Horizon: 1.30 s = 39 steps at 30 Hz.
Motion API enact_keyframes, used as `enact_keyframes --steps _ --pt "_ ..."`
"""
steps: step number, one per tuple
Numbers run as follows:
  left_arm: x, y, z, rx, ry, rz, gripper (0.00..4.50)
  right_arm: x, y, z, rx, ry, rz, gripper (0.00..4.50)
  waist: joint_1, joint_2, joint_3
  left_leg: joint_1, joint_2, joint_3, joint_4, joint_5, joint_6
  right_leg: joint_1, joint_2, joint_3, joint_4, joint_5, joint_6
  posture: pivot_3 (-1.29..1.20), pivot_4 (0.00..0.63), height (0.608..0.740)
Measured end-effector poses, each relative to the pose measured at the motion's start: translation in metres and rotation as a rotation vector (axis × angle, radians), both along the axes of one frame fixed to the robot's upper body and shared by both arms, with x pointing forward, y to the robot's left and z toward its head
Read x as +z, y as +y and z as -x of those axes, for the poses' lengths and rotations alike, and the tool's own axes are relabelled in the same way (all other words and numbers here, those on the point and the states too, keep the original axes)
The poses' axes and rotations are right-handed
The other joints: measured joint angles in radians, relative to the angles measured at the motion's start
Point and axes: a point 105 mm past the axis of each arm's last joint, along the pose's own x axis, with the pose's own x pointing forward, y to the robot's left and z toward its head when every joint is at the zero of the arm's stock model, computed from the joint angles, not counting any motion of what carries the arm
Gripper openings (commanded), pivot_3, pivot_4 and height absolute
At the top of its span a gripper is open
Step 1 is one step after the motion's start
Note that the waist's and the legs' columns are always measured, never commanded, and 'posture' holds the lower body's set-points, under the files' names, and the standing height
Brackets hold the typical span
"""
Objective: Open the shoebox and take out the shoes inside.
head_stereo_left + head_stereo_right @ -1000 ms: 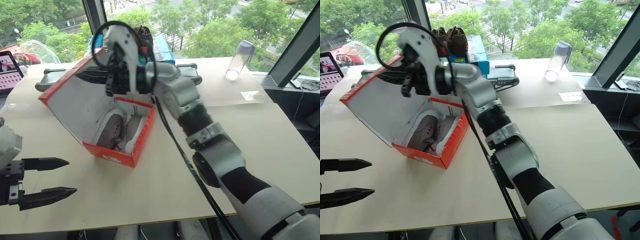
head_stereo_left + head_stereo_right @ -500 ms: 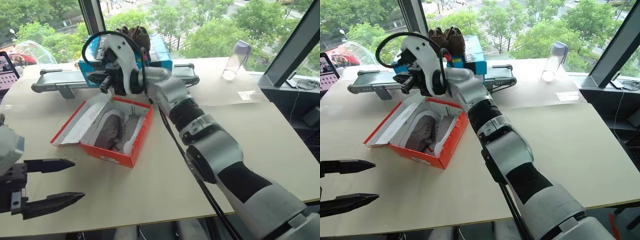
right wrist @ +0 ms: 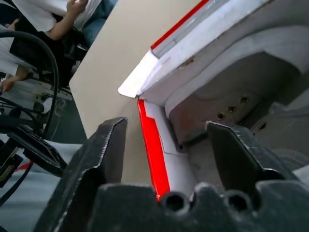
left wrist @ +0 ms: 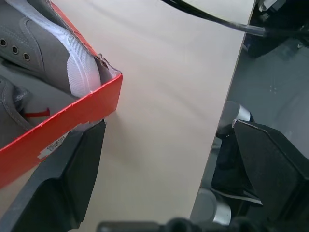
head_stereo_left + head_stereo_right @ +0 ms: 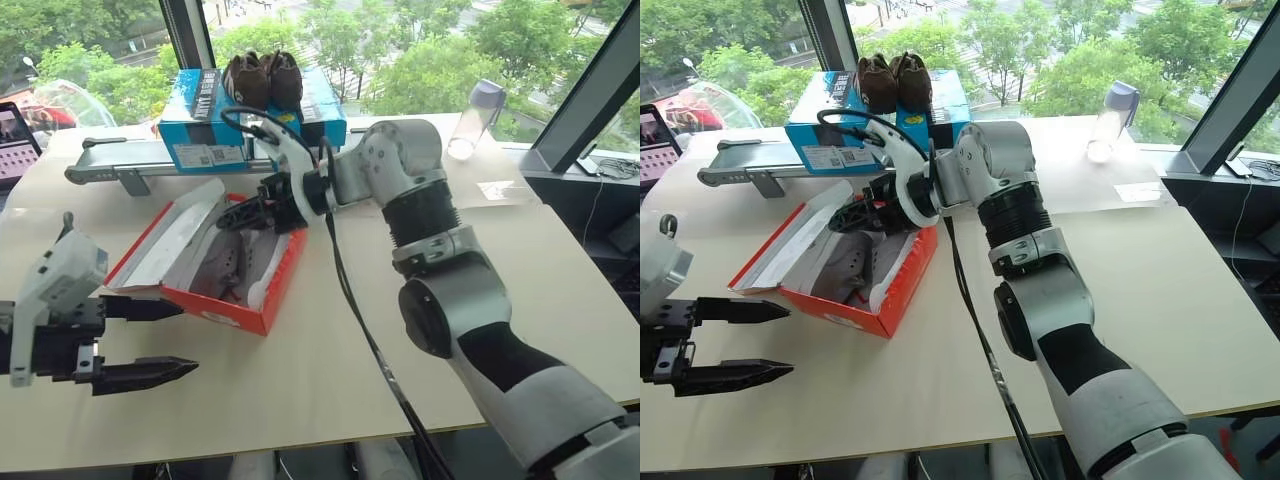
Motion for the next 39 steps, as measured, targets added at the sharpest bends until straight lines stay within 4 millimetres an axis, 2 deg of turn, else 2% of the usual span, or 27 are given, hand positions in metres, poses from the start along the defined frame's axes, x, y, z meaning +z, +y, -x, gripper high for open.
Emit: enact_keyframes --steps 4,9,12,15,18,25,29,36,39 --pt "-0.001 -0.001 -0.002 -0.001 0.000 0.001 4.50 -0.019 -0.002 -0.021 -0.117 -0.021 0.046 4.47 0.000 0.000 0.000 0.000 0.000 0.000 0.001 0.000 0.000 0.000 0.000 0.000 0.000 0.000 0.000 0.00 0.150 0.740" --pt "-0.001 -0.001 -0.003 0.006 0.000 -0.003 4.50 -0.029 -0.016 -0.046 -0.234 -0.082 0.071 4.47 0.000 0.000 0.000 -0.001 0.000 0.000 0.000 0.000 0.000 0.000 0.000 0.000 -0.001 0.000 0.001 0.00 0.150 0.740" --pt "0.004 0.001 -0.004 0.027 -0.032 -0.007 4.50 -0.027 -0.031 -0.059 -0.289 -0.115 0.083 4.47 0.000 0.000 0.000 -0.001 0.000 0.000 0.000 0.000 0.000 0.000 0.000 0.000 -0.001 0.000 0.001 0.00 0.150 0.740" --pt "0.016 0.008 -0.008 0.072 -0.110 -0.010 4.50 -0.014 -0.041 -0.064 -0.299 -0.143 0.085 4.47 -0.001 0.000 0.000 -0.001 0.000 0.000 0.000 0.000 0.000 0.000 0.000 0.000 -0.001 0.000 0.001 0.00 0.150 0.740" --pt "0.030 0.020 -0.016 0.133 -0.215 -0.009 4.50 -0.003 -0.049 -0.064 -0.297 -0.151 0.077 4.47 -0.004 0.000 0.000 0.001 0.000 0.000 0.000 0.000 0.000 0.000 0.000 0.000 0.000 0.000 0.001 0.00 0.150 0.740" --pt "0.051 0.024 -0.029 0.172 -0.365 0.020 4.50 -0.015 -0.034 -0.047 -0.215 -0.066 0.115 4.47 -0.001 0.000 0.000 -0.001 0.000 0.000 0.000 0.000 0.000 0.000 0.000 0.000 0.000 0.000 0.001 0.00 0.150 0.740" --pt "0.051 0.027 -0.030 0.186 -0.364 0.027 4.50 -0.015 -0.032 -0.042 -0.189 -0.050 0.113 4.47 -0.001 0.000 0.000 -0.001 0.000 0.000 0.000 0.000 0.000 0.000 0.000 0.000 0.000 0.000 0.001 0.00 0.150 0.740" --pt "0.059 0.045 -0.034 0.263 -0.399 0.008 4.50 -0.037 -0.034 -0.038 -0.180 0.015 0.135 4.47 -0.002 0.000 0.000 0.000 0.000 0.000 0.000 0.000 0.000 0.000 0.000 0.000 0.000 0.000 0.001 0.00 0.150 0.740" --pt "0.060 0.047 -0.034 0.270 -0.404 0.008 4.50 -0.043 -0.031 -0.039 -0.176 0.013 0.137 4.47 -0.002 0.000 0.000 0.000 0.000 0.000 0.000 0.000 0.000 0.000 0.000 0.000 0.000 0.000 0.001 0.00 0.150 0.740"
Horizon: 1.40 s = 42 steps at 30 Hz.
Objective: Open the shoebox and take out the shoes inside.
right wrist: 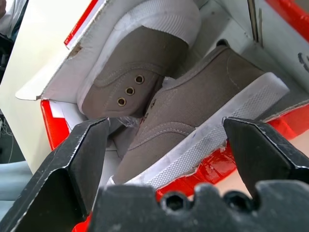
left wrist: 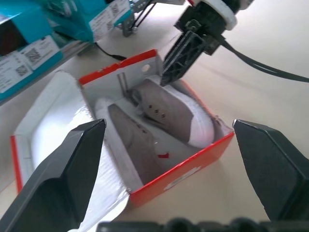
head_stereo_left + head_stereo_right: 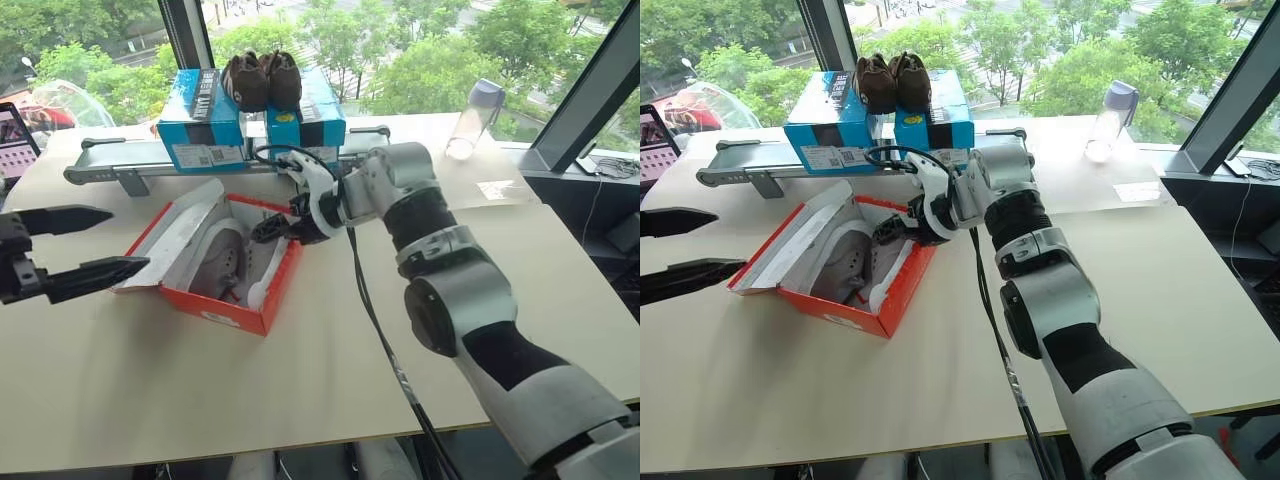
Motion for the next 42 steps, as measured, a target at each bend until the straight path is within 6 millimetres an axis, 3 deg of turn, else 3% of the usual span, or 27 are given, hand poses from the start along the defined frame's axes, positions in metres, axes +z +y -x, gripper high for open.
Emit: enact_keyframes --steps 20,25,33,38,42 --pt "0.011 -0.004 0.009 0.004 -0.042 -0.039 4.50 -0.018 0.018 -0.015 -0.025 -0.086 -0.051 4.47 0.002 -0.001 0.000 0.007 0.000 0.000 0.002 0.000 0.000 0.006 0.000 0.000 0.001 -0.004 0.006 0.00 0.150 0.740" --pt "0.011 -0.003 0.009 0.006 -0.043 -0.041 4.50 -0.006 0.010 -0.018 -0.034 -0.111 -0.013 4.47 0.003 0.000 0.000 0.004 0.000 0.000 0.003 0.001 -0.001 0.004 0.000 0.000 0.001 -0.003 0.007 0.00 0.150 0.740" --pt "0.011 -0.004 0.000 -0.016 -0.048 -0.036 4.50 0.041 -0.011 -0.023 -0.076 -0.154 -0.042 4.47 -0.002 0.000 0.000 0.001 0.000 0.000 0.000 0.001 -0.001 0.001 0.000 0.000 0.000 -0.001 0.004 0.00 0.150 0.740" --pt "0.009 -0.002 -0.005 -0.021 -0.040 -0.037 4.50 0.042 -0.014 -0.022 -0.081 -0.145 -0.033 4.47 -0.002 0.000 0.000 0.000 0.000 0.000 0.000 0.001 -0.001 0.000 0.000 0.000 0.001 0.000 0.002 0.00 0.150 0.740" --pt "0.009 -0.001 -0.006 -0.028 -0.038 -0.036 4.50 0.026 -0.020 -0.020 -0.093 -0.093 -0.016 4.47 0.001 0.000 0.000 0.000 0.000 0.000 0.001 0.001 -0.001 0.000 0.000 0.000 0.000 0.000 0.002 0.00 0.150 0.740"
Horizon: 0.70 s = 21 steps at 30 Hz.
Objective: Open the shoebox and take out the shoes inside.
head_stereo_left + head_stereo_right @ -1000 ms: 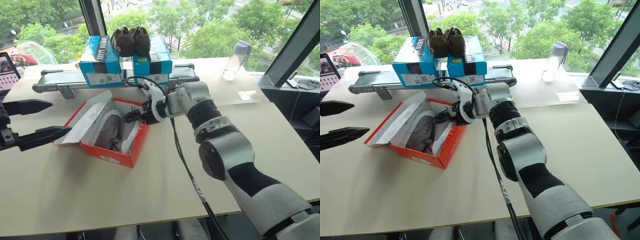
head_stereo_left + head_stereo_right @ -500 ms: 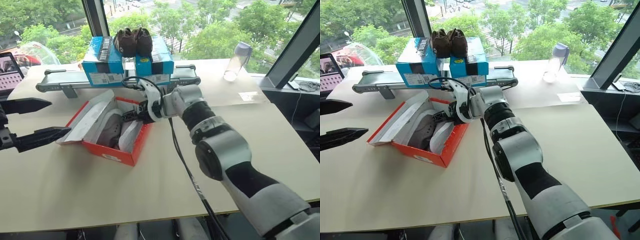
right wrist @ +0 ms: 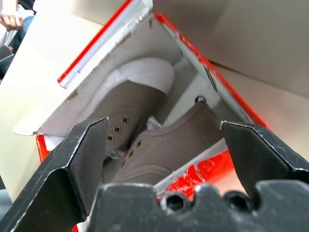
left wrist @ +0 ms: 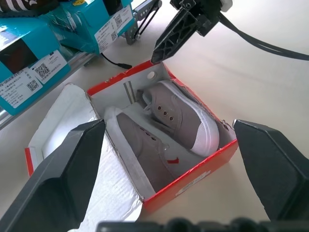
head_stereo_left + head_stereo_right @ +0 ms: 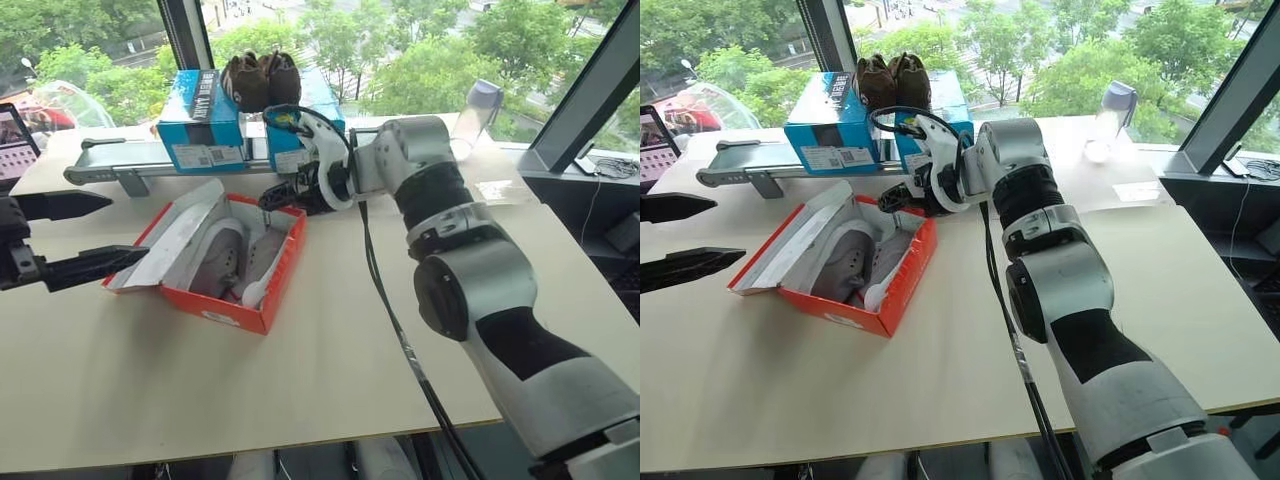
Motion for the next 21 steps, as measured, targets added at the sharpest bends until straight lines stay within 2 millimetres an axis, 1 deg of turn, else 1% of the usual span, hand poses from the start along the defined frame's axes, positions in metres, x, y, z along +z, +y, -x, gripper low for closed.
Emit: enact_keyframes --steps 1,3,6,13,21 --pt "0.000 0.000 0.000 -0.004 -0.001 -0.002 4.50 -0.009 -0.003 0.002 -0.006 0.034 0.010 4.47 0.000 0.000 0.000 0.000 0.000 0.000 0.000 0.000 0.000 0.000 0.000 0.000 0.000 0.000 0.000 0.00 0.150 0.740" --pt "0.000 0.000 -0.001 -0.007 -0.003 -0.004 4.50 -0.013 -0.004 0.004 -0.008 0.056 0.018 4.47 0.000 0.000 0.000 0.000 0.000 0.000 0.000 0.000 0.000 0.000 0.000 0.000 0.000 0.000 0.000 0.00 0.150 0.740" --pt "-0.001 0.000 -0.002 -0.009 0.006 -0.011 4.50 -0.013 -0.001 0.007 0.003 0.058 0.017 4.47 -0.002 0.000 0.000 0.000 0.000 0.000 0.000 0.000 0.000 0.000 0.000 0.000 0.000 0.000 0.000 0.00 0.150 0.740" --pt "0.001 0.000 -0.002 -0.007 -0.001 -0.021 4.50 -0.025 0.003 0.010 0.012 0.080 0.015 4.47 -0.002 0.000 0.000 0.001 0.000 0.000 0.000 0.000 0.000 0.000 0.000 0.000 0.000 0.000 0.000 0.00 0.150 0.740" --pt "0.003 -0.002 0.002 -0.011 -0.003 -0.028 4.50 -0.033 0.008 0.012 0.018 0.087 0.015 4.47 -0.006 0.000 0.000 0.002 0.001 0.000 0.000 0.000 0.000 0.001 0.001 0.000 0.001 -0.002 0.003 0.00 0.150 0.740"
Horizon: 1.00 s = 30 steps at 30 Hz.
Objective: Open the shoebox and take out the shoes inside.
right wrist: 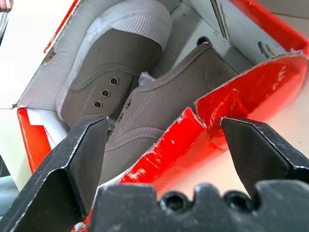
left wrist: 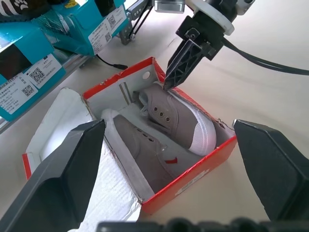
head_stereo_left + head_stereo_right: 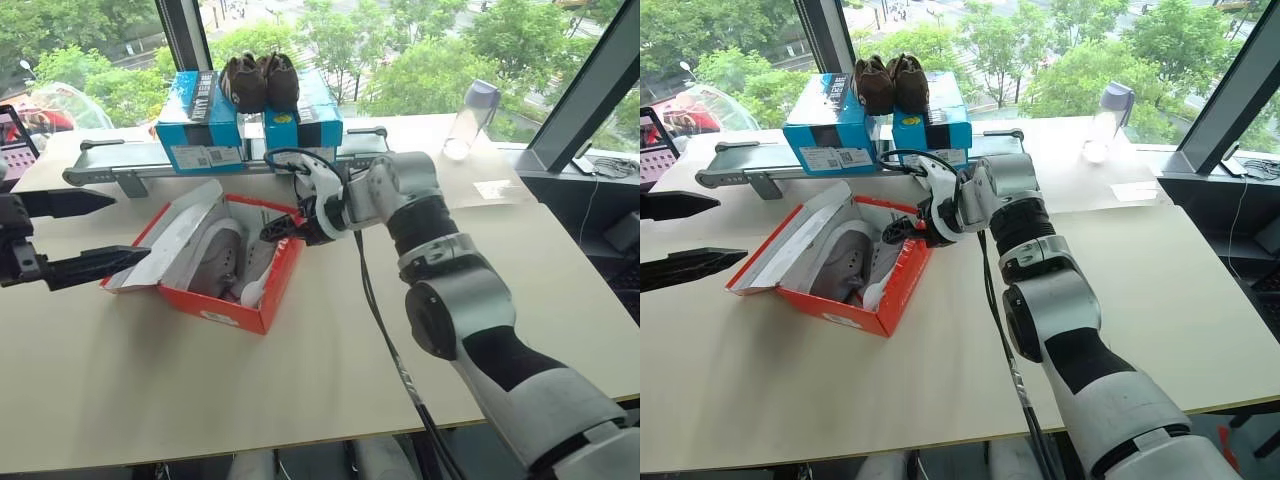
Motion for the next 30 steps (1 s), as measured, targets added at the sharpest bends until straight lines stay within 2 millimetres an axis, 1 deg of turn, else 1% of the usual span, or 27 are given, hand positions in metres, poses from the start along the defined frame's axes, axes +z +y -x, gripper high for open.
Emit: enact_keyframes --steps 6,7,9,11,13,14,17,20,21,23,26,28,30 --pt "0.002 0.000 0.002 -0.001 -0.005 -0.005 4.50 0.000 0.005 -0.003 0.016 -0.051 -0.002 4.47 -0.005 0.000 0.000 0.001 0.001 0.000 0.001 0.000 0.000 0.000 0.002 0.000 0.000 0.000 0.001 0.00 0.150 0.740" --pt "0.002 0.000 0.002 0.002 -0.006 -0.006 4.50 0.002 0.006 -0.004 0.026 -0.075 -0.005 4.47 -0.006 0.000 0.000 0.000 0.001 0.000 0.001 0.000 0.000 0.000 0.002 0.000 0.000 0.000 0.001 0.00 0.150 0.740" --pt "0.003 0.003 0.001 0.017 -0.009 -0.010 4.50 0.013 0.011 -0.007 0.079 -0.208 -0.030 4.47 -0.008 0.001 0.000 0.000 0.002 0.000 0.001 0.000 0.000 -0.001 0.002 0.001 0.000 0.000 0.001 0.00 0.150 0.740" --pt "0.004 0.006 -0.001 0.030 -0.015 -0.011 4.50 0.029 0.015 -0.006 0.179 -0.377 -0.030 4.47 -0.008 0.001 0.001 -0.001 0.002 0.000 0.001 0.000 0.000 -0.001 0.003 0.001 0.000 -0.001 0.001 0.00 0.150 0.740" --pt "0.005 0.013 -0.003 0.061 -0.028 -0.016 4.50 0.051 0.019 0.004 0.323 -0.534 -0.027 4.47 -0.008 0.001 0.001 -0.002 0.002 0.000 0.000 0.000 0.000 -0.001 0.003 0.001 0.000 -0.001 0.001 0.00 0.150 0.740" --pt "0.004 0.015 -0.004 0.075 -0.029 -0.019 4.50 0.057 0.020 0.008 0.366 -0.574 -0.026 4.47 -0.008 0.001 0.001 -0.002 0.002 0.000 0.000 0.000 0.000 -0.002 0.003 0.001 0.000 -0.001 0.001 0.00 0.150 0.740" --pt "0.001 0.024 -0.007 0.118 -0.027 -0.032 4.50 0.066 0.024 0.022 0.527 -0.662 0.002 4.47 -0.008 0.001 0.001 -0.002 0.002 0.000 -0.001 0.000 0.000 -0.002 0.003 0.001 0.000 0.000 0.001 0.00 0.150 0.740" --pt "-0.005 0.032 -0.008 0.153 -0.021 -0.030 4.50 0.068 0.031 0.034 0.689 -0.761 0.018 4.47 -0.009 0.001 0.001 -0.001 0.002 0.000 0.000 0.000 0.000 -0.002 0.003 0.001 0.000 -0.001 0.001 0.00 0.150 0.740" --pt "-0.008 0.035 -0.009 0.162 -0.014 -0.029 4.50 0.068 0.033 0.034 0.720 -0.795 0.036 4.47 -0.009 0.001 0.001 -0.001 0.002 0.000 0.000 0.000 0.000 -0.002 0.003 0.001 0.000 -0.001 0.001 0.00 0.150 0.740" --pt "-0.010 0.038 -0.008 0.178 -0.013 -0.026 4.50 0.069 0.041 0.027 0.750 -0.890 0.057 4.47 -0.010 0.001 0.001 -0.001 0.002 0.000 0.000 0.000 0.000 -0.002 0.003 0.001 0.000 0.000 0.001 0.00 0.150 0.740" --pt "-0.009 0.041 -0.005 0.192 -0.032 -0.014 4.50 0.077 0.056 0.022 0.788 -1.062 0.078 4.47 -0.016 0.001 0.001 -0.001 0.003 0.000 0.000 0.000 -0.001 -0.002 0.003 0.001 0.000 0.000 0.000 0.00 0.150 0.740" --pt "-0.010 0.040 -0.005 0.192 -0.031 -0.017 4.50 0.081 0.060 0.019 0.794 -1.120 0.114 4.47 -0.018 0.001 0.001 -0.001 0.004 0.000 -0.001 0.000 -0.001 -0.002 0.004 0.001 0.000 0.000 0.000 0.00 0.150 0.740" --pt "-0.012 0.040 -0.003 0.195 -0.036 -0.015 4.50 0.086 0.064 0.010 0.766 -1.210 0.212 4.47 -0.018 0.001 0.001 -0.001 0.004 0.000 -0.001 0.000 -0.001 -0.002 0.004 0.001 0.000 0.003 -0.004 0.00 0.150 0.740"
